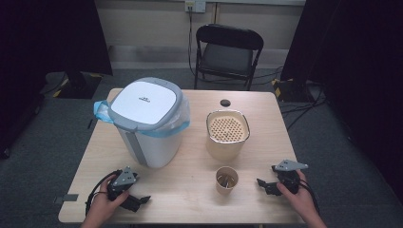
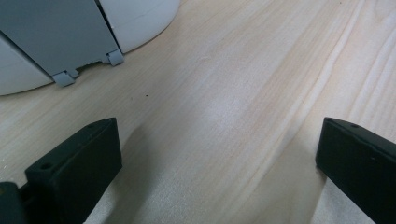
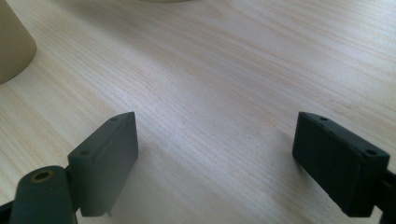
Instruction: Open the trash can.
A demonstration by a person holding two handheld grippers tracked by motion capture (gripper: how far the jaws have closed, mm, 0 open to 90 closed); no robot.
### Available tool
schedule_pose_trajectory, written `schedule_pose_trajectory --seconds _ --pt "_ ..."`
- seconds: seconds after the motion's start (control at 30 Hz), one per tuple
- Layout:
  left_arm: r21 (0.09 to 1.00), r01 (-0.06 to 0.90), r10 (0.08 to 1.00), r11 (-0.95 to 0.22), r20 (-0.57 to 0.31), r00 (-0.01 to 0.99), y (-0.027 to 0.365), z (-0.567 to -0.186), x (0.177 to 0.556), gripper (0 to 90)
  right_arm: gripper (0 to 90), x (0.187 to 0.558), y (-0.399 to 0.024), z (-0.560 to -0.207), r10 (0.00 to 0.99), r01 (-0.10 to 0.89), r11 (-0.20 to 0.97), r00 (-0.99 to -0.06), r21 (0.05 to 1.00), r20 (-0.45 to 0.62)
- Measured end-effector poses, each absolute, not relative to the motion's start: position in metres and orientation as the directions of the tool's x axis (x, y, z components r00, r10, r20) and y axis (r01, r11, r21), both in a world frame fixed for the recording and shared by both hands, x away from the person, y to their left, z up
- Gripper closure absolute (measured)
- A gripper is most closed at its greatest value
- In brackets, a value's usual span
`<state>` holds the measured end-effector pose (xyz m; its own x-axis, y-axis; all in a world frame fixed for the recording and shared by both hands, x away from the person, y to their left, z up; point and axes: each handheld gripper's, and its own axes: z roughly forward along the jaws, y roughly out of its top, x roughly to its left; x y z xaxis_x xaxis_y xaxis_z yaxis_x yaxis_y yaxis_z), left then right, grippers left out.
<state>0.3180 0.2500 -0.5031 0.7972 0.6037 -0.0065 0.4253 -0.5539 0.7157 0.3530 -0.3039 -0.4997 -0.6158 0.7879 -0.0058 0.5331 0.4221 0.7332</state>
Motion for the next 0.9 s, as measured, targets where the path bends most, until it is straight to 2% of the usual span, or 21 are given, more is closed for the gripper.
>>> schedule_pose_trajectory --seconds 0.43,0.67,0.9 --pt "0.710 0.414 0.588 -0.570 0.000 0.809 0.251 -0.502 0.321 0.0 14.9 0.358 -0.305 -0.488 0.767 0.534 0.420 -0.641 0.734 0.027" --pt "0.711 0.414 0.588 -0.568 -0.001 0.809 0.251 -0.503 0.321 0.0 15.0 0.371 -0.293 -0.450 0.746 0.514 0.392 -0.663 0.763 0.063" --pt "0.711 0.415 0.589 -0.568 -0.001 0.808 0.251 -0.503 0.321 0.0 15.0 0.377 -0.286 -0.426 0.723 0.505 0.415 -0.688 0.757 0.063"
